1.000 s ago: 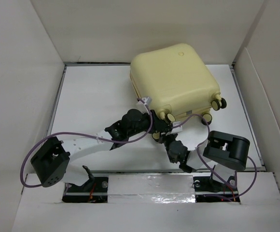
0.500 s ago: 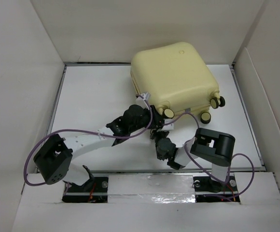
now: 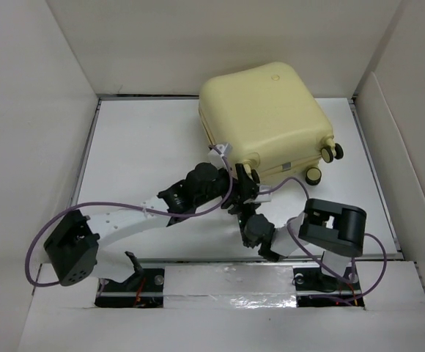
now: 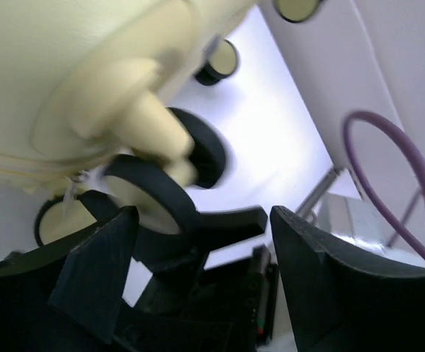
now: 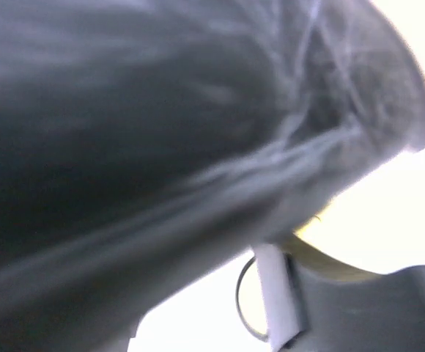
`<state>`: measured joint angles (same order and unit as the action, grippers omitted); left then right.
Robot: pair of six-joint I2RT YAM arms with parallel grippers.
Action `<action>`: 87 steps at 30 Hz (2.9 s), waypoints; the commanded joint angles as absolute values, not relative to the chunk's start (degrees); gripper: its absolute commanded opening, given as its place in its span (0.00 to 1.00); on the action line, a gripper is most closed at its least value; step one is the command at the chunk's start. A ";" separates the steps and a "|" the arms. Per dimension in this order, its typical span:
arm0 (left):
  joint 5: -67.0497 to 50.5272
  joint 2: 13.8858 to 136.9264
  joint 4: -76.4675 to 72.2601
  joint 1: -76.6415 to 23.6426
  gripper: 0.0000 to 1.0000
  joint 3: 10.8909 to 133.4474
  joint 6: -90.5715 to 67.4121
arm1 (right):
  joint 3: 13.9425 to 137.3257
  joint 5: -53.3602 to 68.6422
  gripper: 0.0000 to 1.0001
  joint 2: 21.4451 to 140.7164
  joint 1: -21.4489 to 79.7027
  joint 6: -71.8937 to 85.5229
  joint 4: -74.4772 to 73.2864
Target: Pack the luggage
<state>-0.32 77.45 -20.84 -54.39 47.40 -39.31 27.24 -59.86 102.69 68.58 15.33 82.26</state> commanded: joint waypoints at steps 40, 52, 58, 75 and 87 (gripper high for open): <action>5.10 77.77 -42.98 -53.26 0.43 34.97 -28.39 | 52.20 -29.54 0.91 63.53 55.73 12.66 -11.43; 15.73 85.86 -50.89 -55.37 0.39 37.52 -26.37 | 54.93 -16.09 0.73 71.98 48.17 10.64 -2.99; 18.81 89.29 -52.38 -56.43 0.38 39.54 -25.58 | 57.65 -12.92 0.62 75.14 47.64 9.14 -5.10; 24.79 92.81 -58.44 -62.92 0.37 40.70 -23.55 | 55.55 -7.03 0.56 75.23 47.11 8.26 -3.60; 18.20 91.06 -64.25 -63.98 0.39 35.25 -21.18 | 54.75 -1.50 0.57 73.13 44.21 8.61 -0.62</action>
